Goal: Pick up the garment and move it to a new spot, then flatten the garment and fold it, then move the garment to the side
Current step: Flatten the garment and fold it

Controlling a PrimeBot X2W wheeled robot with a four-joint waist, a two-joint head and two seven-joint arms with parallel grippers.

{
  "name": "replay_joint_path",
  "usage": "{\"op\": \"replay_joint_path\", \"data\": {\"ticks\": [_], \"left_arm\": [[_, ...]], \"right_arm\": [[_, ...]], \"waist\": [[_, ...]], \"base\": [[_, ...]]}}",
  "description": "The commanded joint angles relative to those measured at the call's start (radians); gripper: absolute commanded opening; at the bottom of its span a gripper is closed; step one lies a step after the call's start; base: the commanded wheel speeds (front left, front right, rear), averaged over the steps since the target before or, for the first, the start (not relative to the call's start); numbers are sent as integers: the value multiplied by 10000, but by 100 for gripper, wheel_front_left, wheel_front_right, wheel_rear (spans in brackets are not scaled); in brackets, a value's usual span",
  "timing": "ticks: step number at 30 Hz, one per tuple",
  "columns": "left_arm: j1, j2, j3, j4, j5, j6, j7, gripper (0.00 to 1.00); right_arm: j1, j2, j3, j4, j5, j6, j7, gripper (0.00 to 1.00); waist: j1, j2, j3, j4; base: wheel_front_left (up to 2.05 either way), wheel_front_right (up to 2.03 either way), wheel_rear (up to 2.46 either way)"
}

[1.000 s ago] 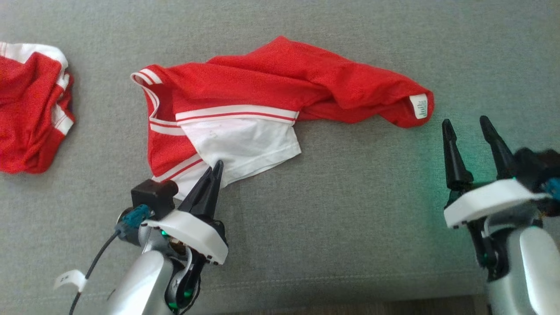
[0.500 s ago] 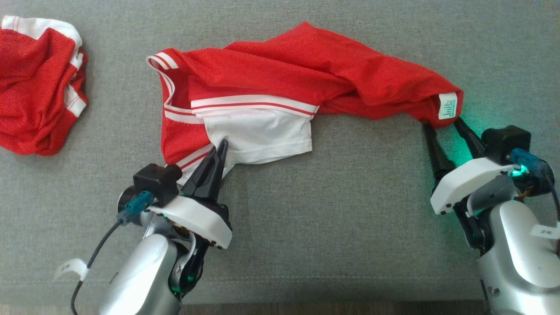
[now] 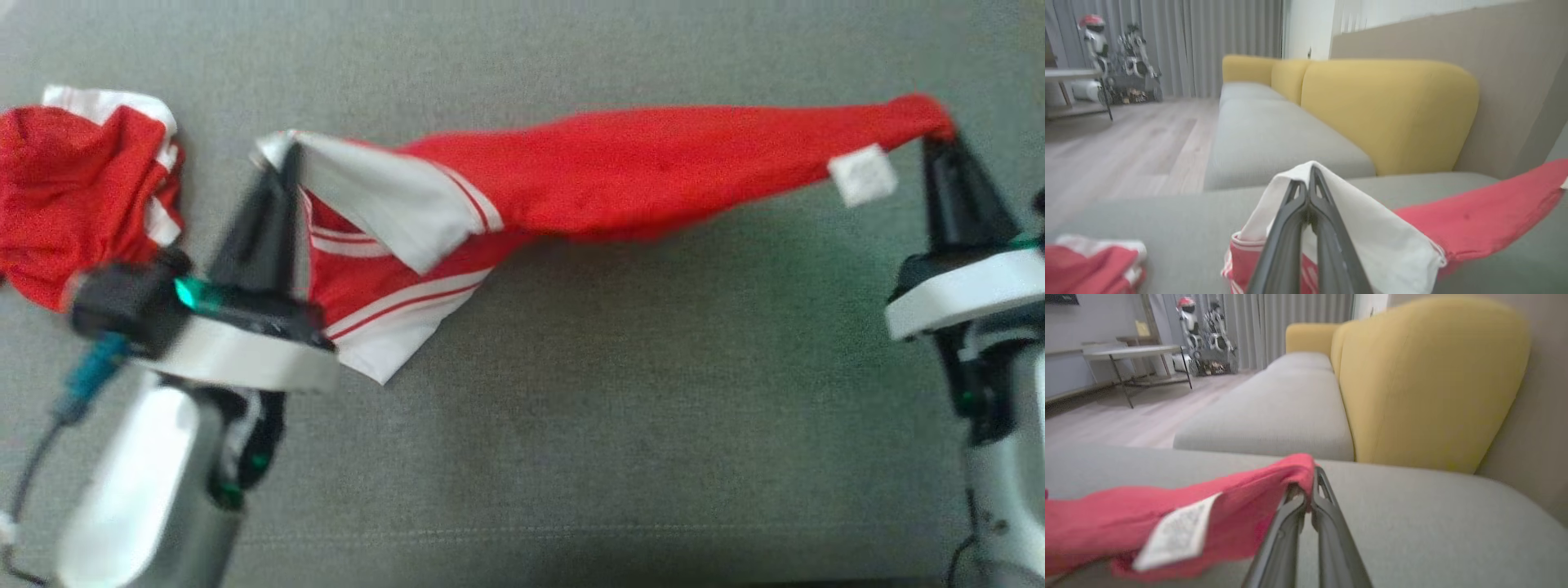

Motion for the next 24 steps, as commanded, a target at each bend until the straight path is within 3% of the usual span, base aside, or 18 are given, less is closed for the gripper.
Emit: {"op": "replay_joint_path", "data": {"ticks": [1,12,20,24], "left_arm": [[-681,482,705,-849,56,143,73,0],[-2586,1618,1495,-3486,162,217,1704,0],[-3720,1675,1435,-3644,65,203,2544,0],[-5060,1554,1152,-2367,-50,-142,2833,0]], "right_arm": [[-178,-261,-48,-891,63,75,124,0],[-250,-803,-985,-4677,-69,75,1568,0],[-454,-933,-1311,-5399,126,75,2305,0],[-1342,-928,-1330,-4635,571,75,2323,0]], "waist": [[0,0,-360,-27],[0,0,-1351,-41],[0,0,-1451,-65],[0,0,-1165,-142]], "base": [[0,0,0],[0,0,0],[0,0,0],[0,0,0]]}}
